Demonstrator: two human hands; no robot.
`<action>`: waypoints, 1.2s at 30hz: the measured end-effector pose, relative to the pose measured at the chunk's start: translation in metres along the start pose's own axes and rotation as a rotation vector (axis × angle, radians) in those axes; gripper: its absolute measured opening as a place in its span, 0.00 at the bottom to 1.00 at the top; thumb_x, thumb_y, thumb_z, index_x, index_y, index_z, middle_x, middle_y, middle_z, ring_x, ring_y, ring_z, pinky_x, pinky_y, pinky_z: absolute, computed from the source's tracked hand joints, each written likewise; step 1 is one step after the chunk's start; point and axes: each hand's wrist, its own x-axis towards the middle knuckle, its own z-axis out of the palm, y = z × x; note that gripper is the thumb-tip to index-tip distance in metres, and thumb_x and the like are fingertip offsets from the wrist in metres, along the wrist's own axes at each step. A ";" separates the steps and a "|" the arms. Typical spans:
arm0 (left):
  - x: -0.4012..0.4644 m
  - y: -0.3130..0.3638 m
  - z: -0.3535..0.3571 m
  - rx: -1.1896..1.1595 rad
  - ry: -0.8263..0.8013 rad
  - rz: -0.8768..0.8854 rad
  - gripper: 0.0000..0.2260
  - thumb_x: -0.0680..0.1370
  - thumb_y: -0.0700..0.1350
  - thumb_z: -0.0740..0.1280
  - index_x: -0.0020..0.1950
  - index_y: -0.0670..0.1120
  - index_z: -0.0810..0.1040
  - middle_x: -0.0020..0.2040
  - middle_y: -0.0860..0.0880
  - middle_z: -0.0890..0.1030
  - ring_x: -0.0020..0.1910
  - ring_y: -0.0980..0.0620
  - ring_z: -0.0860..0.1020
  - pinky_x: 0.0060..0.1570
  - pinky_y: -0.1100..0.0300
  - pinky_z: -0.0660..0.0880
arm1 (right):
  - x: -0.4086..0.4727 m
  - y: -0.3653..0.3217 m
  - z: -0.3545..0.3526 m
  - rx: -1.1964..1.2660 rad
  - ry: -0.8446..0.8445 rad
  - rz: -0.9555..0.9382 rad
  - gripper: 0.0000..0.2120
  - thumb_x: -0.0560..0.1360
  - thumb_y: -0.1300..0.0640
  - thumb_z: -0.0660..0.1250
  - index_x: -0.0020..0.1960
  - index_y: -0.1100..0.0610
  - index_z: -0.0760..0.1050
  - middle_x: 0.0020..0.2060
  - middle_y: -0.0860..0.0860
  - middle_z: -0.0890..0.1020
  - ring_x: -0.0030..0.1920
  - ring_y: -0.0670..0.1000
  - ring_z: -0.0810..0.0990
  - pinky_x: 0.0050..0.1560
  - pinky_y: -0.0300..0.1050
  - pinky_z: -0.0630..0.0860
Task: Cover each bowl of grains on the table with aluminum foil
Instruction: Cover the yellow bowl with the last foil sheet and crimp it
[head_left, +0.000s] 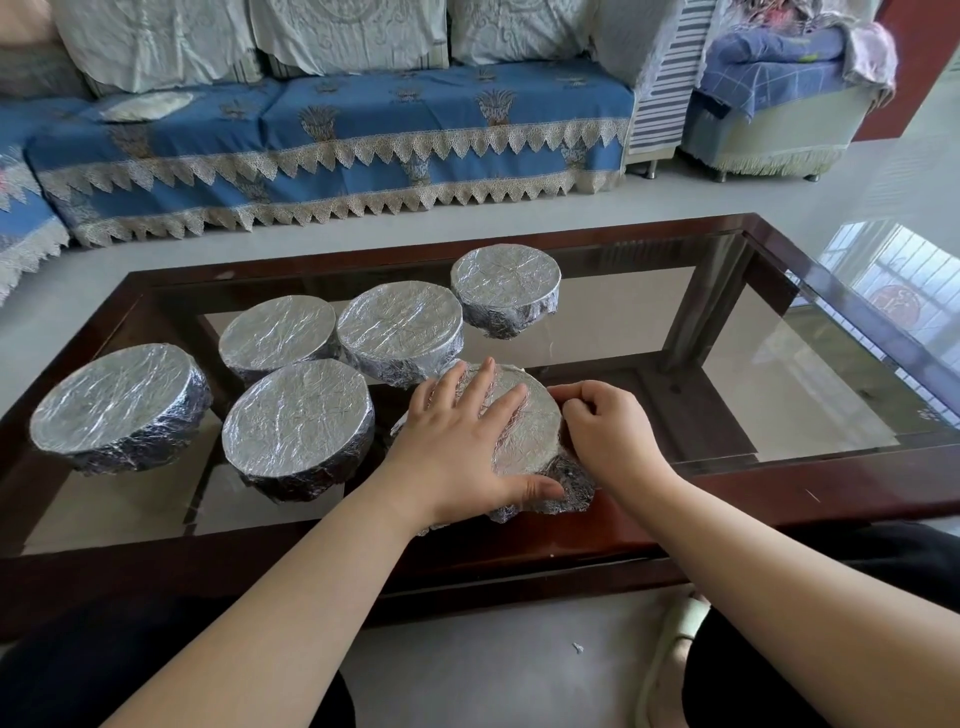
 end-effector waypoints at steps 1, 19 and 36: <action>0.000 0.000 0.000 0.000 0.001 -0.003 0.50 0.62 0.82 0.45 0.80 0.59 0.42 0.81 0.49 0.37 0.79 0.45 0.36 0.76 0.41 0.39 | -0.001 -0.001 0.000 -0.024 -0.011 -0.016 0.14 0.77 0.61 0.59 0.51 0.52 0.83 0.29 0.46 0.80 0.25 0.43 0.73 0.28 0.37 0.67; -0.022 -0.005 -0.007 -0.083 -0.078 -0.143 0.52 0.62 0.81 0.48 0.80 0.57 0.39 0.79 0.48 0.33 0.78 0.47 0.35 0.75 0.41 0.43 | 0.017 0.005 0.004 -0.073 -0.154 -0.179 0.10 0.80 0.52 0.63 0.57 0.47 0.80 0.36 0.41 0.80 0.31 0.34 0.74 0.31 0.28 0.67; -0.023 0.002 0.002 -0.213 0.001 -0.160 0.50 0.66 0.79 0.57 0.81 0.57 0.46 0.80 0.52 0.36 0.78 0.46 0.37 0.75 0.43 0.45 | 0.012 0.014 -0.019 0.574 -0.511 0.154 0.12 0.78 0.58 0.65 0.60 0.60 0.75 0.44 0.61 0.81 0.37 0.50 0.83 0.35 0.42 0.79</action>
